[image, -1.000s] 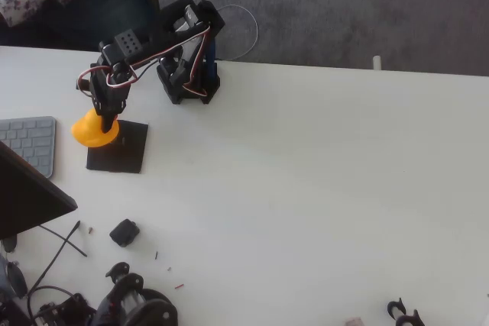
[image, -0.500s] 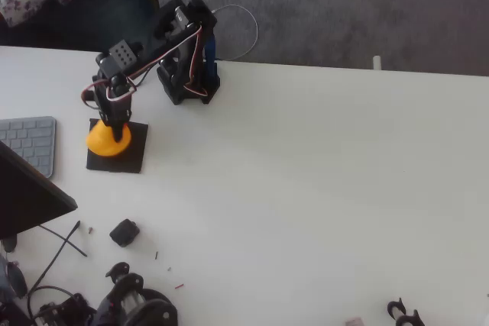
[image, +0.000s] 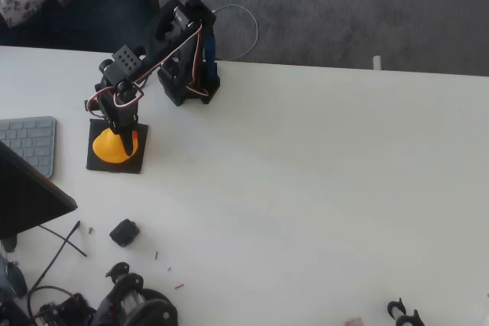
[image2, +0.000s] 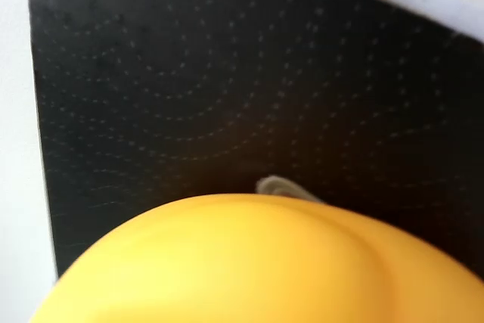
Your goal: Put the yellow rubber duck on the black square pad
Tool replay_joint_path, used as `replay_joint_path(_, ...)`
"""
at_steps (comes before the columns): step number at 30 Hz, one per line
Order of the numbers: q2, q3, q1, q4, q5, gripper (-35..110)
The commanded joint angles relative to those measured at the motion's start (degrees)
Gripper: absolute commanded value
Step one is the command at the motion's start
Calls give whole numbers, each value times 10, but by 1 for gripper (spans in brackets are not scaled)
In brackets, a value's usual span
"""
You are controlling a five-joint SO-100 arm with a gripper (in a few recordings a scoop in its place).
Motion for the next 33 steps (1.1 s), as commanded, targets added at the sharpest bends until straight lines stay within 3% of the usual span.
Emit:
replay_joint_path(1, 11, 2, 13, 3, -4, 34)
replay_joint_path(17, 12, -5, 18, -4, -8, 37)
replay_joint_path(24, 12, 1, 40, 4, -115, 55)
replay_joint_path(33, 12, -6, 117, -2, -152, 56)
